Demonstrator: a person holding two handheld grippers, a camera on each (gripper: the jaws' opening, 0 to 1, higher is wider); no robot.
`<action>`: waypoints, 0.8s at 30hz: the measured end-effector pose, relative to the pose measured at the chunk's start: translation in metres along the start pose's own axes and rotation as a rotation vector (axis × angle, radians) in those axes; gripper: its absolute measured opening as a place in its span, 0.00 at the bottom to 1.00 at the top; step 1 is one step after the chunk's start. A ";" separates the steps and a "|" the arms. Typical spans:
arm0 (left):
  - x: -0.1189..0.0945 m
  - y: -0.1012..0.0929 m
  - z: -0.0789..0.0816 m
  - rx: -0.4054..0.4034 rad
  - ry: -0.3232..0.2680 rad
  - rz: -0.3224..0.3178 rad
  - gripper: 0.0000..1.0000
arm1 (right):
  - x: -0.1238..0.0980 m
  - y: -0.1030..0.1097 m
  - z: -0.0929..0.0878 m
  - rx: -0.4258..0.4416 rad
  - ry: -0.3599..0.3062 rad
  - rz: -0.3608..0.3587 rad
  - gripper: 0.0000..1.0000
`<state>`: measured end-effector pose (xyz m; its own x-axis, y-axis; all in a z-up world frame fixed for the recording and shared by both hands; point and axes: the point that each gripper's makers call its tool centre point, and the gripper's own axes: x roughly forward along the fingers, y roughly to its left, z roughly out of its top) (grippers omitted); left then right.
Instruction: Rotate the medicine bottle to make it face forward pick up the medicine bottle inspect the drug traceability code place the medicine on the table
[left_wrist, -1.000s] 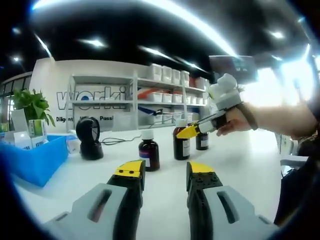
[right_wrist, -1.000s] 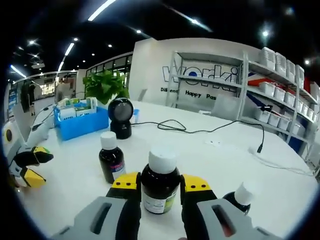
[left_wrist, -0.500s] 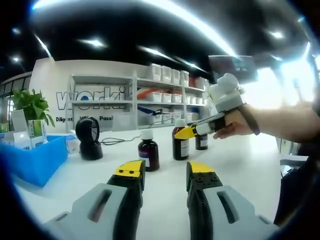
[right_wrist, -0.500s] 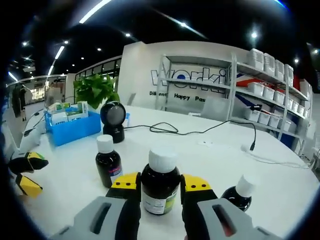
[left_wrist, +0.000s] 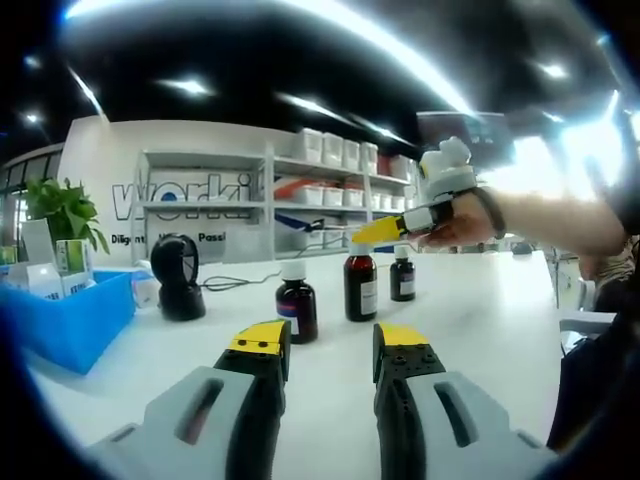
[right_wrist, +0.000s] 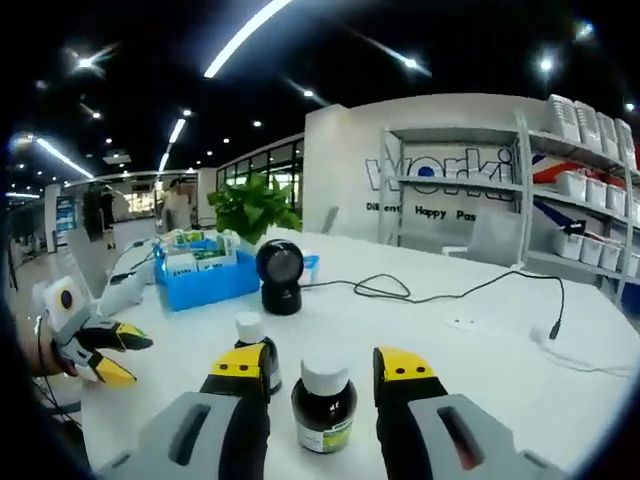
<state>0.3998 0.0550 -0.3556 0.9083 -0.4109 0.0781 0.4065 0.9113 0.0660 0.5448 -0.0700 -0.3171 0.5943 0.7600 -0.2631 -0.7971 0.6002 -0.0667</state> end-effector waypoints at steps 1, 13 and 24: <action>0.000 0.000 0.000 -0.001 0.000 0.000 0.25 | 0.002 0.001 -0.004 -0.015 0.013 0.026 0.40; 0.000 -0.001 -0.001 0.001 0.006 -0.001 0.25 | 0.011 0.005 -0.031 -0.145 0.133 0.134 0.35; 0.000 -0.001 -0.001 0.000 0.006 -0.002 0.25 | 0.014 0.002 -0.040 -0.155 0.164 0.158 0.29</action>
<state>0.3995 0.0537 -0.3563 0.9081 -0.4125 0.0716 0.4084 0.9104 0.0659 0.5473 -0.0683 -0.3598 0.4458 0.7833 -0.4333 -0.8930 0.4224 -0.1552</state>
